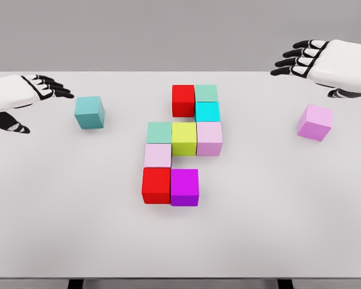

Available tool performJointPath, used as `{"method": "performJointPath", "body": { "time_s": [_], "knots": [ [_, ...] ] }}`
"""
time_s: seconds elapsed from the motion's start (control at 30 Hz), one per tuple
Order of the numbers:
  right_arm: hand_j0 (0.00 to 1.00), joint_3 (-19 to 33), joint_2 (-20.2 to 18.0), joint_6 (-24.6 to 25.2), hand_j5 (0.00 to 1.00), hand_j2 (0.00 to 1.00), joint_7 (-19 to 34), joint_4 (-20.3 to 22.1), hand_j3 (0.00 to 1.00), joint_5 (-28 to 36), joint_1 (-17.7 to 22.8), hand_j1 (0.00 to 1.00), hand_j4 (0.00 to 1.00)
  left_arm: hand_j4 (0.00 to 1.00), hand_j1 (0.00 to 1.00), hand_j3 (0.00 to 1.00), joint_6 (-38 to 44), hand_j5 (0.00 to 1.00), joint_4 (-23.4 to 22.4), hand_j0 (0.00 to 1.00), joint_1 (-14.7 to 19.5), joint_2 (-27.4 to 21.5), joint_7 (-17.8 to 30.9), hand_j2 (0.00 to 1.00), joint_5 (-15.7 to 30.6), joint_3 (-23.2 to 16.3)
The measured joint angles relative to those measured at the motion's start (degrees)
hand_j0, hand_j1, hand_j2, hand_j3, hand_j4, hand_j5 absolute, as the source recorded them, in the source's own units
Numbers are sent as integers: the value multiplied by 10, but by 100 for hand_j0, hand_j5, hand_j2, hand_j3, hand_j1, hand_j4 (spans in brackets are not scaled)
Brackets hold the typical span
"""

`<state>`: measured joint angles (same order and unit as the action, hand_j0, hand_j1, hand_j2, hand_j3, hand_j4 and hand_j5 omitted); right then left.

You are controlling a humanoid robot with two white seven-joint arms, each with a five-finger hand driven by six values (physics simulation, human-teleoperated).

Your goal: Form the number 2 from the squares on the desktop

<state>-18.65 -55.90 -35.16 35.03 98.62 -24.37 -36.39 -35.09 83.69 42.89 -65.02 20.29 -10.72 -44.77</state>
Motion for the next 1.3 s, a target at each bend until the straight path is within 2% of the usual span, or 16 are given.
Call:
{"method": "performJointPath", "body": {
  "time_s": [0.17,0.2,0.27,0.33,0.43,0.5,0.57,0.67,0.77,0.97,1.1,1.3],
  "knots": [
    [100,-4,0,0,100,100,0,-2,100,2,-1,100,100,100,100,100,0,100,-28,100,16,13,-2,100,10,-30],
    [100,-6,0,0,100,100,0,-4,100,4,-2,100,100,100,100,100,0,100,-29,100,27,14,1,100,27,-39],
    [100,-15,-1,0,100,100,0,-16,100,31,-2,100,100,100,100,100,27,100,-12,100,43,15,38,100,95,-65],
    [100,-31,-1,0,100,100,0,-37,100,67,-2,100,100,100,100,100,131,100,23,100,65,23,73,100,157,-79],
    [100,-56,-2,0,100,100,0,-66,100,124,-2,100,100,100,100,100,301,100,61,100,84,58,95,100,211,-88],
    [100,-71,-2,0,100,100,0,-87,100,156,-2,100,100,100,100,100,399,100,70,100,91,78,83,100,241,-91],
    [100,-79,-2,0,100,100,0,-107,100,173,-2,100,100,100,100,100,485,100,75,100,91,97,29,100,256,-93],
    [100,-85,-2,0,100,100,0,-134,100,185,-2,100,100,100,100,100,562,100,79,100,90,117,-47,100,264,-107],
    [100,-94,-1,1,100,100,0,-147,100,190,-2,100,100,100,100,100,592,100,82,100,90,128,-79,100,261,-128],
    [100,-109,3,9,100,100,0,-192,100,191,-4,100,100,100,100,100,625,100,81,100,89,155,-98,100,214,-164],
    [100,-120,6,36,100,100,0,-217,100,188,-7,100,100,100,100,100,645,100,62,100,88,182,-114,100,181,-176],
    [100,-156,16,80,100,100,0,-237,100,186,-24,100,100,100,100,100,651,100,45,100,87,202,-138,100,167,-200]
  ]
}}
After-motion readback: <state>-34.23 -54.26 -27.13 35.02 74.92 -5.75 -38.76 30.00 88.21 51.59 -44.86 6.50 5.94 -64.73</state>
